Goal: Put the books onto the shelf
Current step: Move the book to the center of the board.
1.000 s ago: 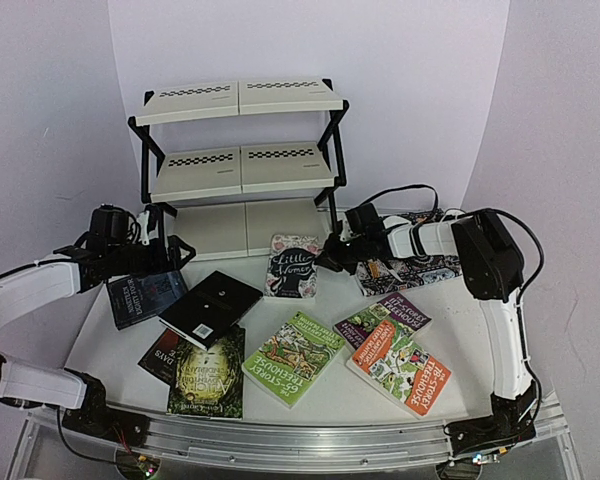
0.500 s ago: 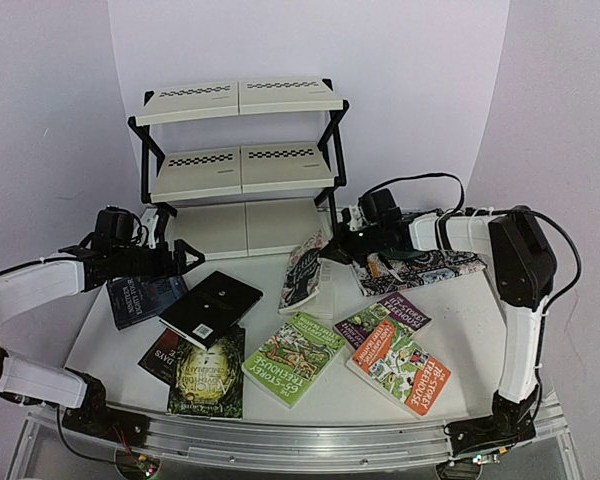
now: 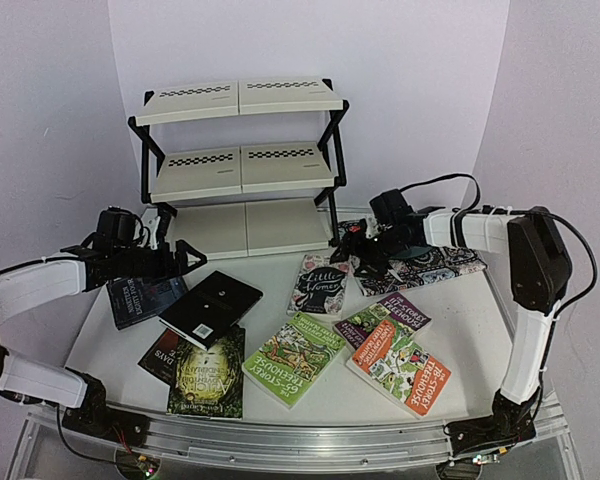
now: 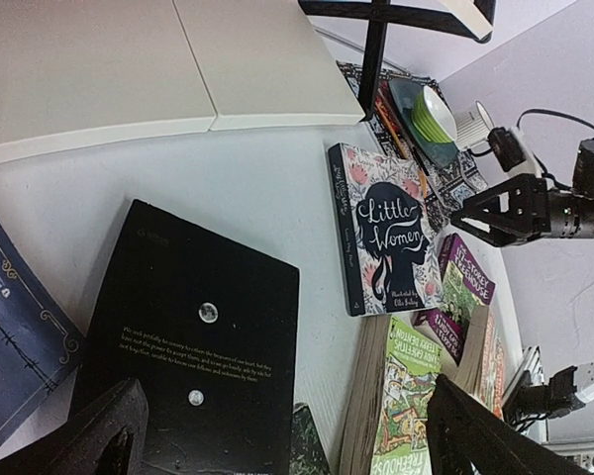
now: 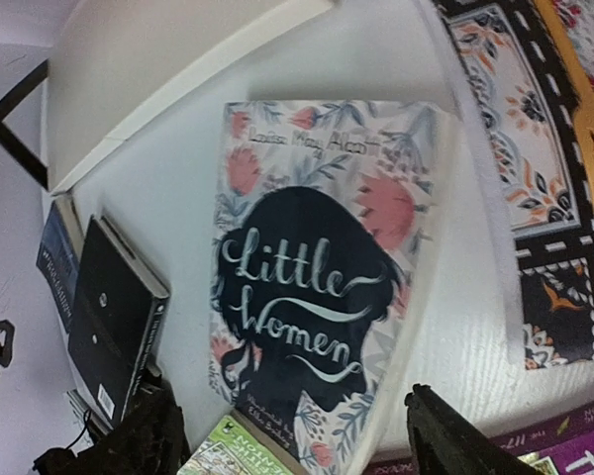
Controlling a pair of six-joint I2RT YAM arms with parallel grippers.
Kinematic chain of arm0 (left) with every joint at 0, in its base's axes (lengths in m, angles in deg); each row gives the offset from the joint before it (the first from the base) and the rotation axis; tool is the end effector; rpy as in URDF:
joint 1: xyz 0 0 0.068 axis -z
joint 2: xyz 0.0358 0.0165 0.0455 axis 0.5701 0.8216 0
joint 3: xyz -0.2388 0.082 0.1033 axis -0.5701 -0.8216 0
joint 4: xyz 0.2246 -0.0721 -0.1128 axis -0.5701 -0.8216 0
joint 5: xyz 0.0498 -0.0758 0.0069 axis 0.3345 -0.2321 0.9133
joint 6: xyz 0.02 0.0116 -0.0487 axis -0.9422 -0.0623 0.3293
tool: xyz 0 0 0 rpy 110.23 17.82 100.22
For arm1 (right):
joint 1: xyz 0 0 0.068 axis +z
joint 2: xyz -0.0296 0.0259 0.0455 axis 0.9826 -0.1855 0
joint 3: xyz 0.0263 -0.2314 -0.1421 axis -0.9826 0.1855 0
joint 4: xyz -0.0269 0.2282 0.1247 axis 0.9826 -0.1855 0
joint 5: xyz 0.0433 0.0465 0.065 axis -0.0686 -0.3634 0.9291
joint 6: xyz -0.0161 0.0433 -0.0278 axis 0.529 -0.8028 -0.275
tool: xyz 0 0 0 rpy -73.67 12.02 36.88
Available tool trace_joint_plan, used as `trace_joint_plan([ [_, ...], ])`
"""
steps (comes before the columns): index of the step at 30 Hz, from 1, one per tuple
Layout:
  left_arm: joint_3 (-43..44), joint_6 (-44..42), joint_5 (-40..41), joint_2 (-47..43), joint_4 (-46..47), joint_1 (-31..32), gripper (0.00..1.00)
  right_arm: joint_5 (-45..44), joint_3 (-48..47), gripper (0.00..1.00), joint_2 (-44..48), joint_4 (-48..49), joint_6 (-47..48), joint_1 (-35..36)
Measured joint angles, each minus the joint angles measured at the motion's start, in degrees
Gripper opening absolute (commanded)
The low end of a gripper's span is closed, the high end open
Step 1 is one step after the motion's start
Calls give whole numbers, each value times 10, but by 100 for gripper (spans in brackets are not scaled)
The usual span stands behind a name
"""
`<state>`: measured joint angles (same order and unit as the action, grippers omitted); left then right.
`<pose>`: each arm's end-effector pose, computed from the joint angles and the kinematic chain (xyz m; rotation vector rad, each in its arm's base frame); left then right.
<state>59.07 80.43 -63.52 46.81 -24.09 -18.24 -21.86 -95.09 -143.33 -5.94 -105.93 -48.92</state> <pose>0.2438 -0.0893 0.2372 0.1330 2.2635 -0.9144 0.3762 0.2348 0.2222 0.0372 2.3164 1.0866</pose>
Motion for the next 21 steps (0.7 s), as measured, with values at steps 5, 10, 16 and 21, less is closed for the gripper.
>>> trace_joint_plan([
  [5, 6, 3, 5, 17, 3, 20, 100, -27, 11, 78, 0, -31, -7, -5],
  [10, 55, 10, 22, 94, 4, 79, 100, -37, 12, 68, -2, -36, -16, -5],
  [16, 130, 20, 37, 195, 5, 121, 100, -34, 6, 62, -46, -34, -28, -5],
  [21, 190, 31, 37, 269, 5, 138, 100, -33, 5, 62, -79, -33, -36, -5],
])
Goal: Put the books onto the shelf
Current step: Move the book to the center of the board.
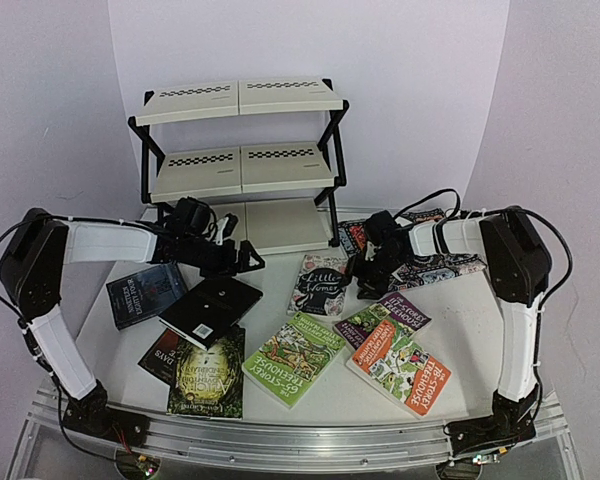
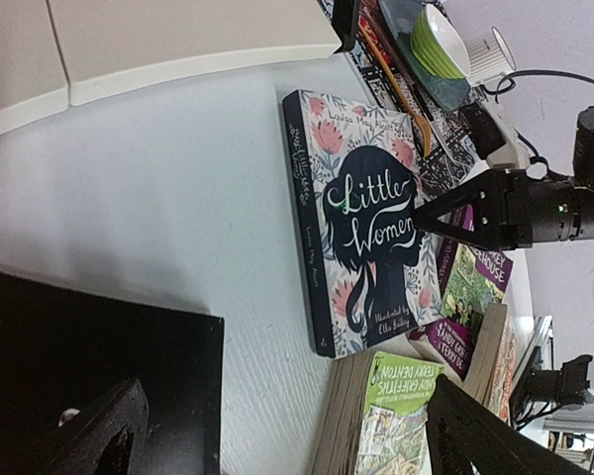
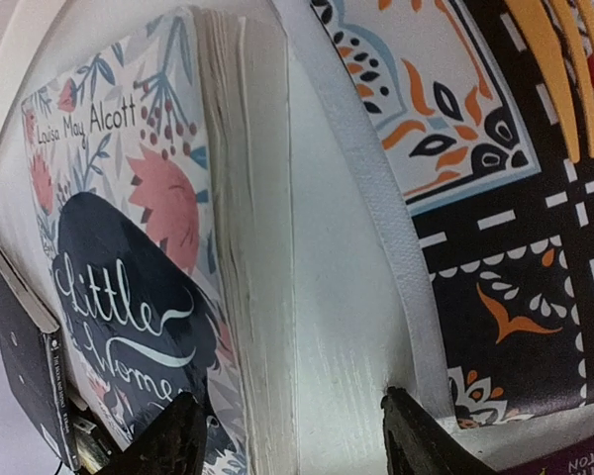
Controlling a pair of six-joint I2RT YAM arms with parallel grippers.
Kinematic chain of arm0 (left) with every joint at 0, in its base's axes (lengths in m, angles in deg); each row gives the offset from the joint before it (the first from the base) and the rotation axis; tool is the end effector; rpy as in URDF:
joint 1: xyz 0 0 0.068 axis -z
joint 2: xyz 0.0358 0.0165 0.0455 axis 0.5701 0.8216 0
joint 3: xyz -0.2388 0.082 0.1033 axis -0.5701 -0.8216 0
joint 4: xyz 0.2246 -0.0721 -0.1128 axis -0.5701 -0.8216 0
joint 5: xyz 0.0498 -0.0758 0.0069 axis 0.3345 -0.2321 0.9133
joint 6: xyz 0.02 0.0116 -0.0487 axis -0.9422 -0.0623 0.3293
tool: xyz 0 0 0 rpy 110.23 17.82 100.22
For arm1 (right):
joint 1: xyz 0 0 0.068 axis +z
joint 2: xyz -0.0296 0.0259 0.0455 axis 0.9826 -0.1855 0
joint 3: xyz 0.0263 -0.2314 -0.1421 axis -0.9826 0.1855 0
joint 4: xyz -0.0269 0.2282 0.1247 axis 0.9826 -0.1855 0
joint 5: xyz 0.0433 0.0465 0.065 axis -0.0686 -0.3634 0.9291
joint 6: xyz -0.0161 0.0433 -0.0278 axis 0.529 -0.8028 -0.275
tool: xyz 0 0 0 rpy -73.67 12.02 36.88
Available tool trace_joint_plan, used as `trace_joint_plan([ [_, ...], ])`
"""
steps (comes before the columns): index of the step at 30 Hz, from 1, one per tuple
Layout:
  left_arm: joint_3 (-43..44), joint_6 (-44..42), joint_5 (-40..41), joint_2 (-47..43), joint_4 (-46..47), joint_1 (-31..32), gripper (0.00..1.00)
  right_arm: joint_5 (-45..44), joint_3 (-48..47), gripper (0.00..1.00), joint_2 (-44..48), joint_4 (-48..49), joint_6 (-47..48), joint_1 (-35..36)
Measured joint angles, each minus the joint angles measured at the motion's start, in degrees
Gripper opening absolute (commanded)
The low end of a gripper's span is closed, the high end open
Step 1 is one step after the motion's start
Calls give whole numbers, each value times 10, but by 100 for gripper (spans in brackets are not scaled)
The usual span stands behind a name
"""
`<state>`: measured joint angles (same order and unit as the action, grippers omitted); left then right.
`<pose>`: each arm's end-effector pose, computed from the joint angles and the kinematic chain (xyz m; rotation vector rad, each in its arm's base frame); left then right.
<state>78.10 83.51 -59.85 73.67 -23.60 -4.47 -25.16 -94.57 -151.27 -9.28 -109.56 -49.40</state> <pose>0.3056 -0.1950 0.2077 0.2906 2.4380 -0.9602 0.3839 0.2327 0.1549 0.2191 2.5199 0.9541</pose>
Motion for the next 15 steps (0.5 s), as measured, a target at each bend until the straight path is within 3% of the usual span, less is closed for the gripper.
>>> trace_joint_plan([
  [15, 137, 32, -27, 167, 5, 36, 95, 33, -16, 44, -29, 53, -32, 0],
])
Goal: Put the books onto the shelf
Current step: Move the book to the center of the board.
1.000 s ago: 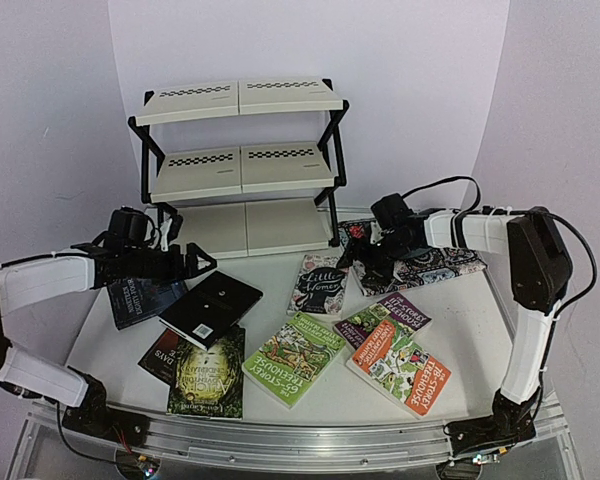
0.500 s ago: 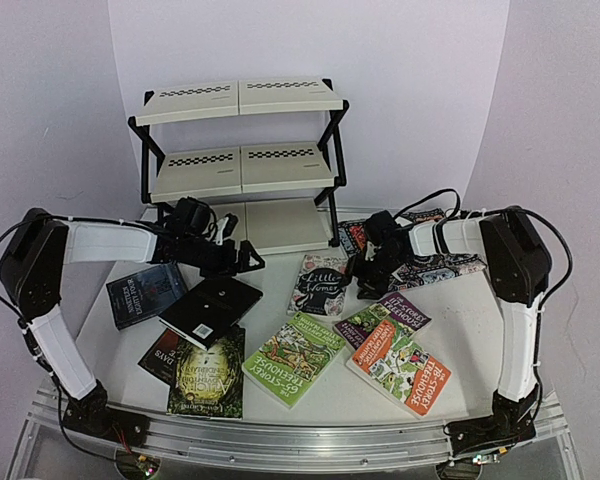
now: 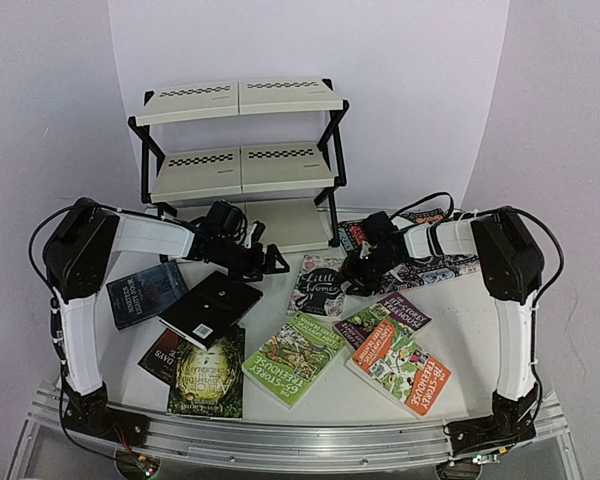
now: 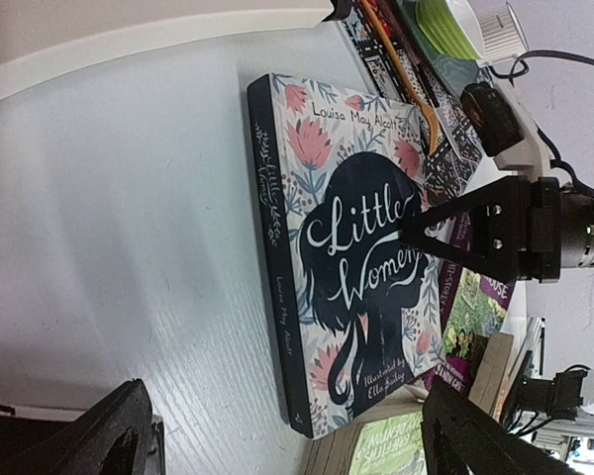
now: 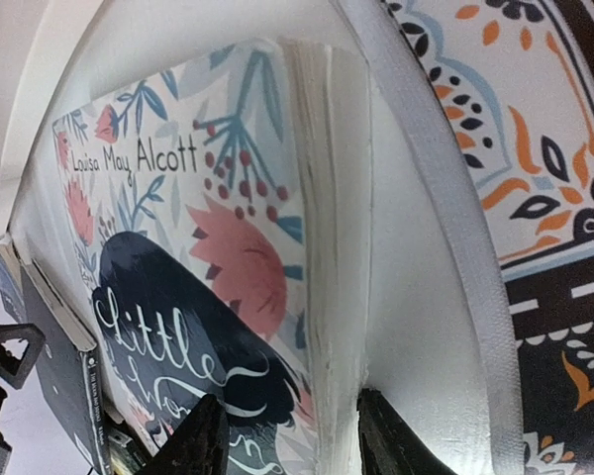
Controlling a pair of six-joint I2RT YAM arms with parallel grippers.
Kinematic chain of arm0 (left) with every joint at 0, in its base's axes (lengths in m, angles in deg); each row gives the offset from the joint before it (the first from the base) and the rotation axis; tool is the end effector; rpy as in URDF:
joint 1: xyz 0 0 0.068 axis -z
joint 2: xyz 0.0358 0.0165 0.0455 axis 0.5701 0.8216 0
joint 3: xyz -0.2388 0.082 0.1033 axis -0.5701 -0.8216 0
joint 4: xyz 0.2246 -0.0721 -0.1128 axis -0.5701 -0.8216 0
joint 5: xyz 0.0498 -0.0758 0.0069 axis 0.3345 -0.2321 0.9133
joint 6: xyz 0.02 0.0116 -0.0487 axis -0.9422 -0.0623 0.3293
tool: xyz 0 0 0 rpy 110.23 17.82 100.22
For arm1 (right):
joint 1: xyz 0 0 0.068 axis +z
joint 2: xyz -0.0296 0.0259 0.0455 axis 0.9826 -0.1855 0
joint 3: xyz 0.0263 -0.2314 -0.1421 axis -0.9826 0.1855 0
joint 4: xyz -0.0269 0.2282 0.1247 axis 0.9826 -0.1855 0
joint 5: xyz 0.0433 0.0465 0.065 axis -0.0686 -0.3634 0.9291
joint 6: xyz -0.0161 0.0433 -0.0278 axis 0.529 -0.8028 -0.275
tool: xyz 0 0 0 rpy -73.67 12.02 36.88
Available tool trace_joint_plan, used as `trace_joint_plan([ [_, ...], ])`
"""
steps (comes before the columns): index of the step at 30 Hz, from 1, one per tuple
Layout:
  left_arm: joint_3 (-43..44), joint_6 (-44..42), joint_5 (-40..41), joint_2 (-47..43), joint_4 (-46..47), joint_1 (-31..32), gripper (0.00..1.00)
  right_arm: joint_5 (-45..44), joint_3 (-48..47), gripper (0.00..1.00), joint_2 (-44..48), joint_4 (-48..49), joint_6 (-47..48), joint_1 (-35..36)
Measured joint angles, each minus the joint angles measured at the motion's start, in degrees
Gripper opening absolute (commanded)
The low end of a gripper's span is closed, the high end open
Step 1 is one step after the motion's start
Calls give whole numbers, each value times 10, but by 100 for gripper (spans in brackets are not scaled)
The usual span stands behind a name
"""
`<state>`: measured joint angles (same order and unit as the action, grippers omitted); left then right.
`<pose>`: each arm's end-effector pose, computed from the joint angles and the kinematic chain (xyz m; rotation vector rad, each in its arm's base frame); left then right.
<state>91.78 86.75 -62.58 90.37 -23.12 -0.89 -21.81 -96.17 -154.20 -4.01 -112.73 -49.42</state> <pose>0.3459 -0.2512 0.1728 0.3192 2.5151 -1.0496 0.3946 0.2410 0.1488 0.2352 2.4755 1.0750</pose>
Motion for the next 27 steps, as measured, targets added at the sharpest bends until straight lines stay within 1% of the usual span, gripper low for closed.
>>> trace_joint_plan([
  [9, 50, 44, -10, 73, 3, 16, 92, 14, 0, 41, -10, 32, -19, 0],
  [12, 60, 58, -14, 93, 7, 22, 90, 16, 0, 39, -12, 37, -22, 0],
  [21, 91, 114, -36, 120, 18, 23, 86, 20, 0, 34, -17, 49, -29, 3],
  [24, 100, 126, -47, 129, 23, 24, 84, 24, 0, 31, -19, 59, -35, 5],
  [27, 110, 136, -57, 137, 24, 25, 79, 25, 0, 28, -19, 66, -40, 7],
])
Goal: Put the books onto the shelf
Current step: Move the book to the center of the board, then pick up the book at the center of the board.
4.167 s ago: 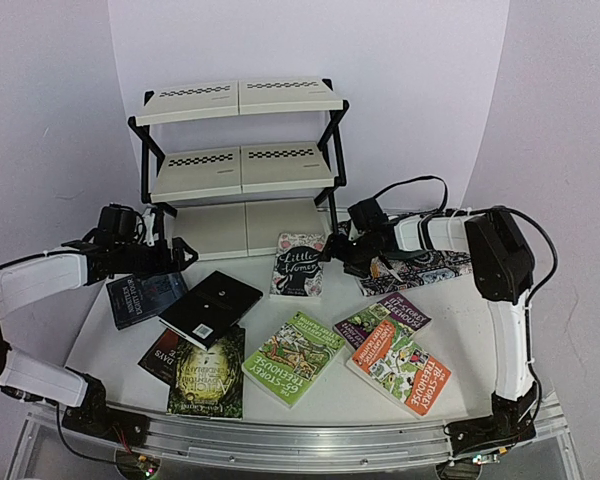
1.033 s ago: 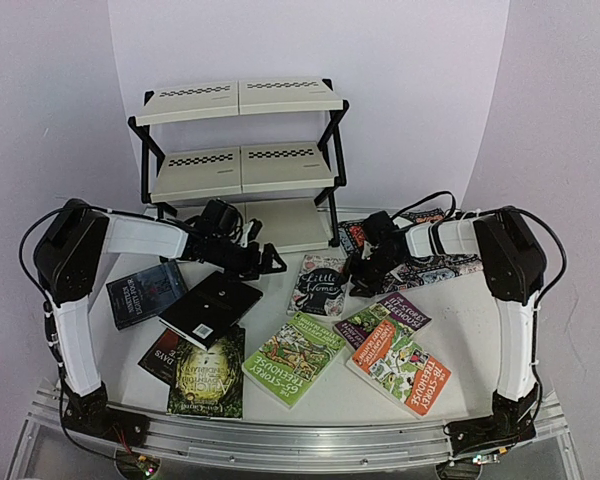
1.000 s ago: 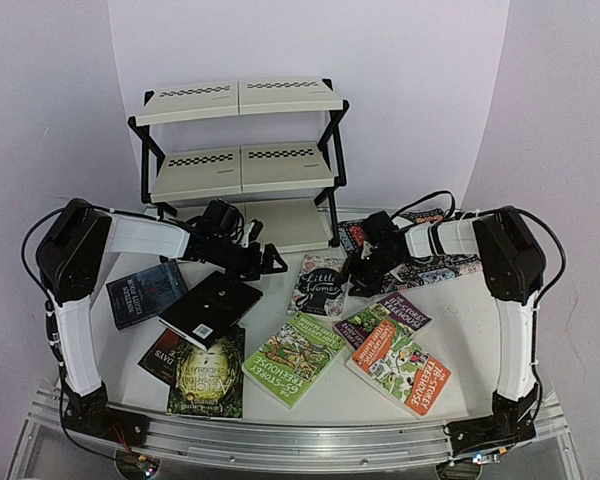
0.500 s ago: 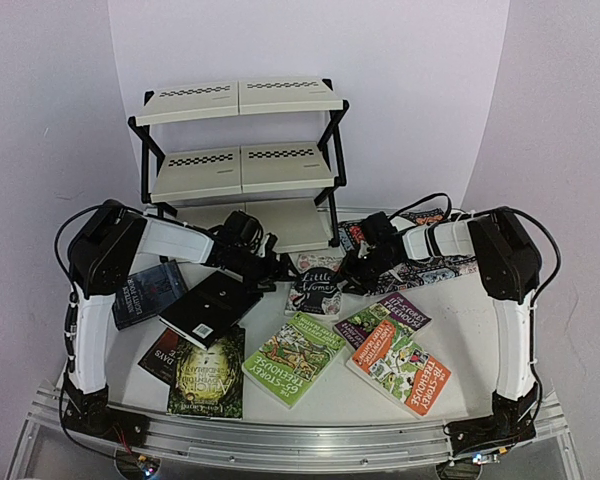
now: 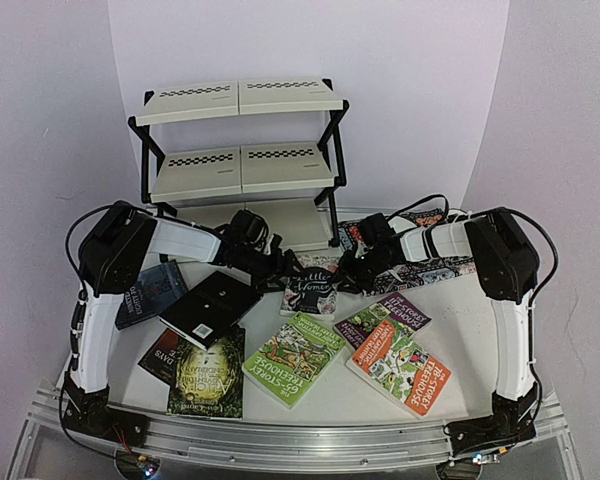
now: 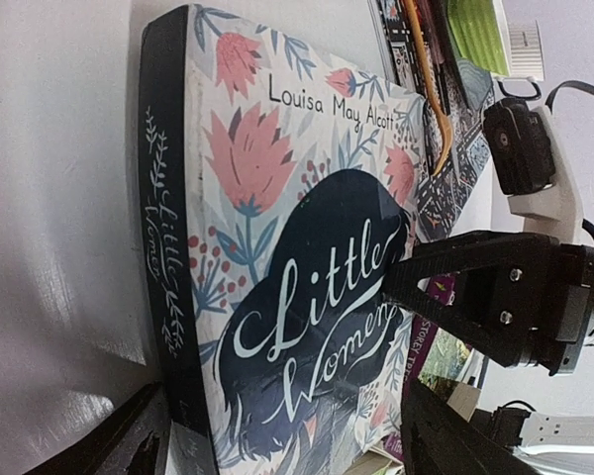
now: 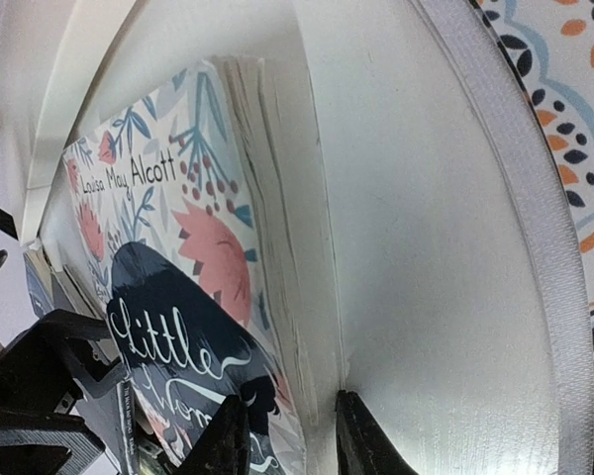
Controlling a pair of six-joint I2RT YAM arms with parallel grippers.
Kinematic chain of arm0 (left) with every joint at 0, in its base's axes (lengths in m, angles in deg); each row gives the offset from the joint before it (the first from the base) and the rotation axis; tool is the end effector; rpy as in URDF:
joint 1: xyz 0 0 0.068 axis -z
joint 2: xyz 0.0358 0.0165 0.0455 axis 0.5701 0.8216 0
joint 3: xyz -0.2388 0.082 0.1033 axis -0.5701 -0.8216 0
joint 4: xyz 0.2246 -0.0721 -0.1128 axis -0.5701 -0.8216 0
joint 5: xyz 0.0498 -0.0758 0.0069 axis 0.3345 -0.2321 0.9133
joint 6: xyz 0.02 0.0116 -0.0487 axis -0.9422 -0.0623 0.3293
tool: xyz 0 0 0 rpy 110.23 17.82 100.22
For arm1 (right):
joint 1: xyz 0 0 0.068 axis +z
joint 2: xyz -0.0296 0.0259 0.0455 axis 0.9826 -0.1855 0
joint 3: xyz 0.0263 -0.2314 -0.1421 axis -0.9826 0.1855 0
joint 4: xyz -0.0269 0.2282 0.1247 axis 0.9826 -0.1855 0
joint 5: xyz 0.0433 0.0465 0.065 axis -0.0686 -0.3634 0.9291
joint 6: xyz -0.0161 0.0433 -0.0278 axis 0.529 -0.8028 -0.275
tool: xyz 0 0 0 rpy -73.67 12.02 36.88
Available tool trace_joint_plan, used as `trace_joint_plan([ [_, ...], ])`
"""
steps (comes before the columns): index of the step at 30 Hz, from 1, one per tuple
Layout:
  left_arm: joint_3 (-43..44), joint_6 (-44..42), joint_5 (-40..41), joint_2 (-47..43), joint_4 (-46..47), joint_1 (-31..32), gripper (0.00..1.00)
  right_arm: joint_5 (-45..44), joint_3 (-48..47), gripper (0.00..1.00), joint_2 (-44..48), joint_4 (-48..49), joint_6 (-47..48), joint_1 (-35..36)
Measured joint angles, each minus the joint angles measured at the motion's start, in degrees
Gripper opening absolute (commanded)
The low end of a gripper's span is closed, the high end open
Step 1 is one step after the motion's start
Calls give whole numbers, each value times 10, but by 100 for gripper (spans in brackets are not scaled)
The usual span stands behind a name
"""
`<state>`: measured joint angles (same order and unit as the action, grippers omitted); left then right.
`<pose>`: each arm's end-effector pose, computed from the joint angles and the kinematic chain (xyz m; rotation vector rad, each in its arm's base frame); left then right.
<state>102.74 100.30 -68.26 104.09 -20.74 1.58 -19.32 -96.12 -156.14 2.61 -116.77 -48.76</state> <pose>0.3710 -0.2964 0.1309 0.1313 2.6356 -1.2592 0.3981 0.2509 0.1436 0.2527 2.4218 1.1955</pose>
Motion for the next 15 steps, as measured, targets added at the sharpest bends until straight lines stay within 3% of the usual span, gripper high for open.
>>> trace_joint_plan([
  [6, 8, 16, -5, 8, -9, -4, 61, 5, 5, 26, 0, 12, -12, 0],
  [15, 2, 44, -12, 8, -3, -12, 42, 15, 19, 25, 0, 39, -27, -4],
])
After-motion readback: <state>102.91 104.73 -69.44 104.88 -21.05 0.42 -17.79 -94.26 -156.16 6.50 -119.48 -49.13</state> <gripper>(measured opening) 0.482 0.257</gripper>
